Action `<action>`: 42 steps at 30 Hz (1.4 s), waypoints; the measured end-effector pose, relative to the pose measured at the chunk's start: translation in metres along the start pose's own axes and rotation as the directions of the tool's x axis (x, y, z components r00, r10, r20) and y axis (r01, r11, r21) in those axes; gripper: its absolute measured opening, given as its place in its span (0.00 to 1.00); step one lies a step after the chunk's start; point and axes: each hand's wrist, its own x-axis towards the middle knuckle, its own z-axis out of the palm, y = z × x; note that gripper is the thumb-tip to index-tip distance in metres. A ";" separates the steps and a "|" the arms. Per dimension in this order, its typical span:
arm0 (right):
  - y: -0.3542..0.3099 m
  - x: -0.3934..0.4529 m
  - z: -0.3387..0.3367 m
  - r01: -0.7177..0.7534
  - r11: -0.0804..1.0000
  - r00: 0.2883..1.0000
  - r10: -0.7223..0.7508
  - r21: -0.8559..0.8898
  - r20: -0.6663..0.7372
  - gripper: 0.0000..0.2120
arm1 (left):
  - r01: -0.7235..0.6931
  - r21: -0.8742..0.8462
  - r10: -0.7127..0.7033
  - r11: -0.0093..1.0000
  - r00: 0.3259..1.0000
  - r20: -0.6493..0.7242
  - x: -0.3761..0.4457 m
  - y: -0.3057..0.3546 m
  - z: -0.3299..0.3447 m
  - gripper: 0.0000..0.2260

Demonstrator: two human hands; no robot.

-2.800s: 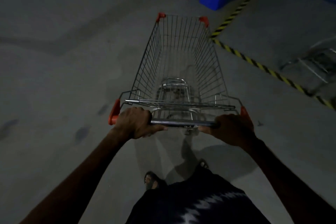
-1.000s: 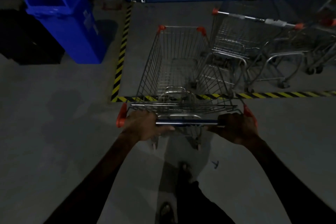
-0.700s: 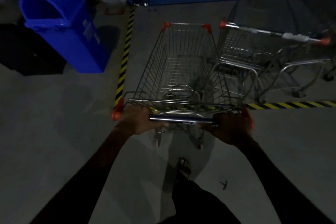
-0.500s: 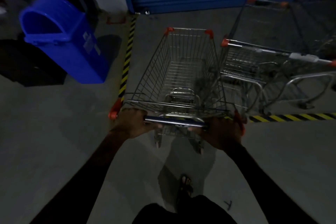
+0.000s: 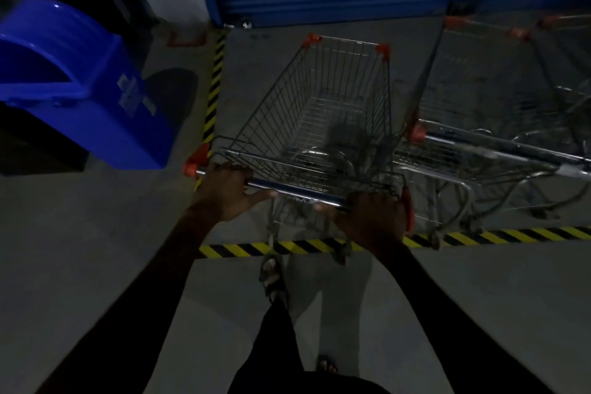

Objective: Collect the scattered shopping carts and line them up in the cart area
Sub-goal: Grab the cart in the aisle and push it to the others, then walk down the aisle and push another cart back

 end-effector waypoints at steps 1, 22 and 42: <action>-0.004 0.015 0.001 -0.009 1.000 1.000 0.009 -0.008 0.007 0.47 | -0.014 0.002 0.014 1.000 1.000 -0.013 0.016 -0.010 0.002 0.32; 0.033 0.338 0.022 -0.211 0.970 0.964 0.227 -0.124 0.139 0.47 | -0.092 -0.027 0.091 0.995 0.995 -0.048 0.337 -0.114 0.055 0.38; 0.089 0.408 0.031 -0.057 0.988 0.997 0.050 0.141 0.056 0.40 | 0.021 -0.112 0.051 0.994 0.798 0.600 0.453 -0.100 0.049 0.27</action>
